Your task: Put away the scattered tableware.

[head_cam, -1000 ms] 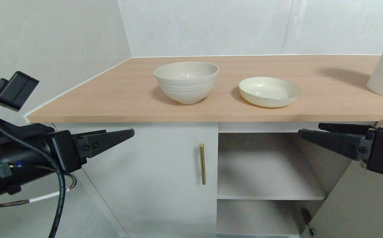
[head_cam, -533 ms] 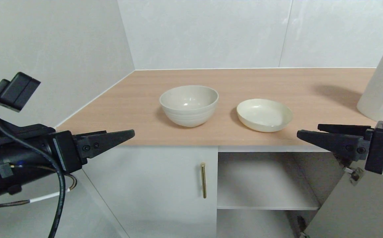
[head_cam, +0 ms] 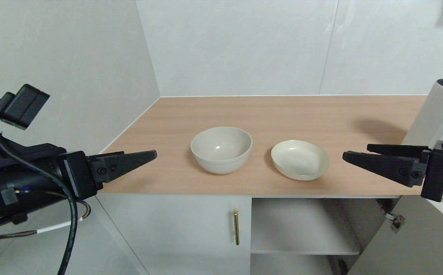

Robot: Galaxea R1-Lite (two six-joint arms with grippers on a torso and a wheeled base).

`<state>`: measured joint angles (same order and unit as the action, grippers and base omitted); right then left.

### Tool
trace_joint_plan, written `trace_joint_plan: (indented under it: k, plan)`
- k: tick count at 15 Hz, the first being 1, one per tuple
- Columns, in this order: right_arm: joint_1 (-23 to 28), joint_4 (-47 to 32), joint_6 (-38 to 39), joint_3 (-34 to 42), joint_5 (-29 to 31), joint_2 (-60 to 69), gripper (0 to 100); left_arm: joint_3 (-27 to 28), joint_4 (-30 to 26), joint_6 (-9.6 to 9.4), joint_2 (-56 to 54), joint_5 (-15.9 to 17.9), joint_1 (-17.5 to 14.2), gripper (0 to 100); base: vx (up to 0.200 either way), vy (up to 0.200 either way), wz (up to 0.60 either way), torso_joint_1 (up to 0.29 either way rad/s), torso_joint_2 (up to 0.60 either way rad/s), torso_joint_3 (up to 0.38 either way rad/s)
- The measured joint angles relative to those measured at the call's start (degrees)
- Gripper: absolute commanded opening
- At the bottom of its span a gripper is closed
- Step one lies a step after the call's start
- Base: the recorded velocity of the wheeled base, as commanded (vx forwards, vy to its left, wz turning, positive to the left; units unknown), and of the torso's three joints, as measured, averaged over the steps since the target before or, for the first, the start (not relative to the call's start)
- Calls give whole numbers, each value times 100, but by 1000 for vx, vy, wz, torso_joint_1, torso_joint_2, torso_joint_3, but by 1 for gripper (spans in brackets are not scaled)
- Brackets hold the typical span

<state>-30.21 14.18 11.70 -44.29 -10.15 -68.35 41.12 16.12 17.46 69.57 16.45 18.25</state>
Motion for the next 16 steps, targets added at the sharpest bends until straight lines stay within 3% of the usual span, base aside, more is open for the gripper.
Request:
trace_joint_plan:
  k: [4,7,10,11,13,15,16]
  plan:
    - [15,49,-76,-9,15,-146,100,107,-17,0,110,2,2,100,0,0,0,111,-259,-155]
    - [152,-250,-62,-496,143,-563,100,670,-325,2,391,-17,2,100,0,0,0,4,-19,-7]
    - [312,-1674,393,-1681,905,-1290,100,1777,-1748,60,840,-455,-4,100,0,0,0,0,0,0]
    - [350,-2036,628,-2018,1357,-1556,100,2125,-2254,140,1045,-774,-1,100,0,0,0,0,0,0]
    - [375,-2146,734,-2282,1831,-1894,100,2500,-2621,435,1477,-1308,71,100,0,0,0,0,0,0]
    - [373,-2146,753,-2345,2124,-2137,100,2649,-2350,1015,1996,-1843,407,100,0,0,0,0,0,0]
    - [372,-2135,764,-2356,2192,-2227,100,2671,-1975,1185,2235,-2104,547,100,0,0,0,0,0,0]
